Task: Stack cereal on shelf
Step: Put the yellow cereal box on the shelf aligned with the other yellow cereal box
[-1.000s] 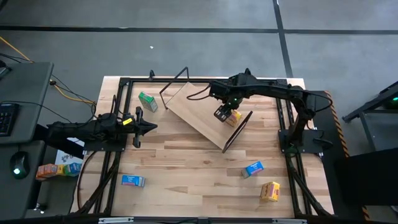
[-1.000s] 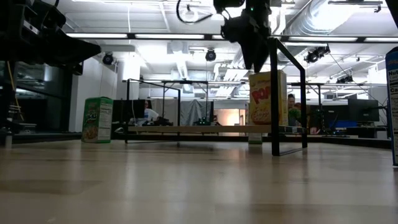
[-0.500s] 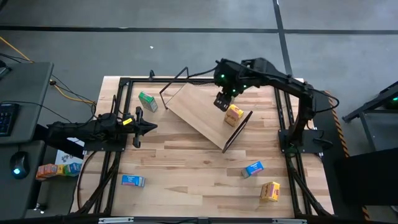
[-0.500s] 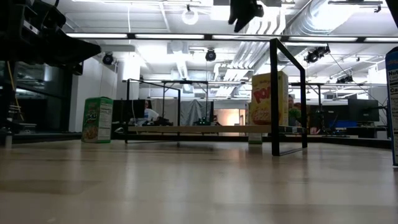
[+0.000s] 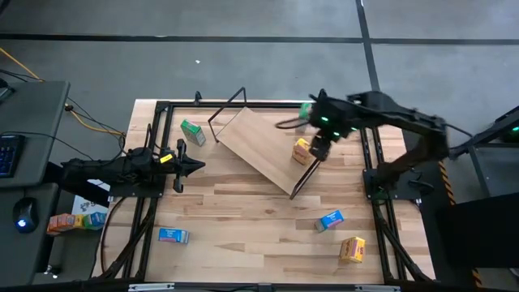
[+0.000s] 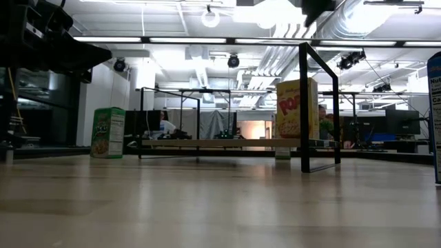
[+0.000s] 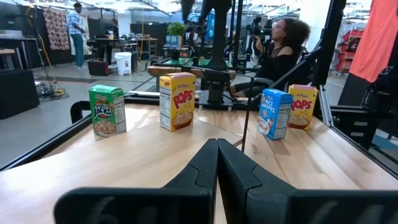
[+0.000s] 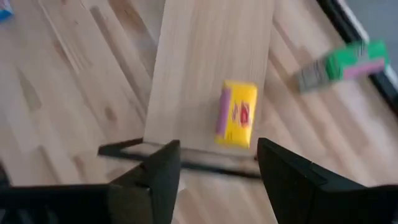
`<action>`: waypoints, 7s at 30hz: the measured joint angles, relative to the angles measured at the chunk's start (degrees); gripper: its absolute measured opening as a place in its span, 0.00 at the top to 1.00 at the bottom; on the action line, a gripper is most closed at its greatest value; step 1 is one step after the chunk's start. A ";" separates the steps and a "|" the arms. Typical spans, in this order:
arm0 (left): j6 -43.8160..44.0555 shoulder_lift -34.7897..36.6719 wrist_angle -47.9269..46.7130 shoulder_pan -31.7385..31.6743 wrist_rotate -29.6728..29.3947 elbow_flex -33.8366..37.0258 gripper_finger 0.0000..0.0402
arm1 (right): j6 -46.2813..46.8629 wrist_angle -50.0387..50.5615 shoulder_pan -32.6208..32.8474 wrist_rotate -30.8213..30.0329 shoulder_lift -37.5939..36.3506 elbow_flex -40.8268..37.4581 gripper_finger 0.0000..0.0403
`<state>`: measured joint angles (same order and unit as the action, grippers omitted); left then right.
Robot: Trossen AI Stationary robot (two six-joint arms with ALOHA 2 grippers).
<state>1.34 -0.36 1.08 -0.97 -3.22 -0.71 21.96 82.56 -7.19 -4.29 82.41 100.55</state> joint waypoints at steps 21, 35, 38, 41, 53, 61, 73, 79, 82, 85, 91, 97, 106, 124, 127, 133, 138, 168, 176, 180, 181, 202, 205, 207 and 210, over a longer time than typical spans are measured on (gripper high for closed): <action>0.00 -0.01 0.01 -0.01 0.00 0.00 1.00 | 28.11 -4.74 14.22 3.39 -29.89 -24.56 0.53; 0.00 0.02 0.02 -0.02 0.00 0.00 1.00 | 29.36 -19.15 14.22 5.21 -25.98 -24.56 0.53; 0.00 -0.01 0.02 0.00 0.00 -0.02 1.00 | 30.84 -21.43 14.22 5.68 -24.13 -24.56 0.53; 0.00 0.01 0.02 -0.02 0.00 -0.01 1.00 | 33.40 -22.26 14.27 6.45 -22.22 -24.56 0.52; 0.00 0.00 0.00 -0.02 0.00 0.00 1.00 | 39.79 -20.57 16.35 20.28 -19.79 -24.56 0.22; 0.00 0.02 0.01 -0.02 0.00 -0.02 1.00 | 46.96 -18.49 25.78 23.33 -20.11 -24.56 0.20; 0.00 0.01 0.00 0.00 0.00 -0.01 1.00 | 77.75 -12.99 49.42 10.44 -19.98 -24.56 0.20; 0.00 0.02 0.02 -0.02 0.00 0.00 1.00 | 97.04 -9.96 59.38 8.37 -16.54 -24.54 0.20; 0.00 0.01 0.00 -0.02 0.00 0.00 1.00 | 102.78 -9.05 62.87 8.35 -13.56 -24.54 0.20; 0.00 0.01 0.00 -0.02 0.00 -0.01 1.00 | 107.34 -8.16 64.97 7.61 -10.66 -24.54 0.20; 0.00 0.01 0.02 -0.01 0.00 -0.02 1.00 | 108.55 -8.31 65.32 6.83 -5.70 -24.54 0.20; 0.00 0.01 0.02 -0.01 0.00 -0.01 1.00 | 109.74 -11.54 65.41 9.00 -1.09 -24.54 0.20; 0.00 0.00 0.00 -0.02 0.00 0.00 1.00 | 111.73 -12.67 65.37 12.49 4.07 -24.54 0.20; 0.00 0.01 0.02 -0.02 0.00 -0.02 1.00 | 112.18 -12.21 63.05 9.33 4.64 -24.54 0.20; 0.00 0.01 0.02 -0.01 0.00 -0.01 1.00 | 112.92 -12.13 63.05 9.36 4.79 -24.53 0.20; 0.00 0.02 0.02 -0.02 0.00 -0.02 1.00 | 113.22 -12.64 63.05 10.50 6.95 -24.52 0.20; 0.00 0.00 0.00 -0.02 0.00 0.00 1.00 | 113.24 -12.65 62.78 10.68 8.07 -24.52 0.20; 0.00 -0.01 0.00 -0.01 0.00 0.00 1.00 | 111.71 -13.69 61.54 12.33 18.10 -24.49 0.22; 0.00 0.00 0.02 -0.01 0.00 -0.02 1.00 | 111.71 -11.64 61.54 12.28 17.99 -24.49 0.28; 0.00 0.01 0.02 -0.02 0.00 0.00 1.00 | 111.67 -11.82 61.54 12.29 17.99 -24.51 0.34; 0.00 0.01 0.00 -0.02 0.00 0.00 1.00 | 111.63 -11.90 61.54 12.31 17.99 -24.50 0.36; 0.00 -0.01 0.00 0.00 0.00 -0.02 1.00 | 100.52 -14.24 61.88 11.44 10.72 -24.47 0.75; 0.00 0.02 0.01 -0.01 0.00 -0.01 1.00 | 93.75 -18.17 62.52 11.13 7.64 -24.47 0.78; 0.00 0.01 0.01 -0.02 0.00 -0.01 1.00 | 88.79 -22.52 62.93 11.16 5.19 -24.47 0.79; 0.00 -0.01 0.00 -0.02 0.00 -0.02 1.00 | 81.86 -30.59 63.22 9.56 1.37 -24.45 0.79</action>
<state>1.34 -0.36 1.08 -0.99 -3.22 -0.73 103.81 51.97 56.03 5.27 83.78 76.09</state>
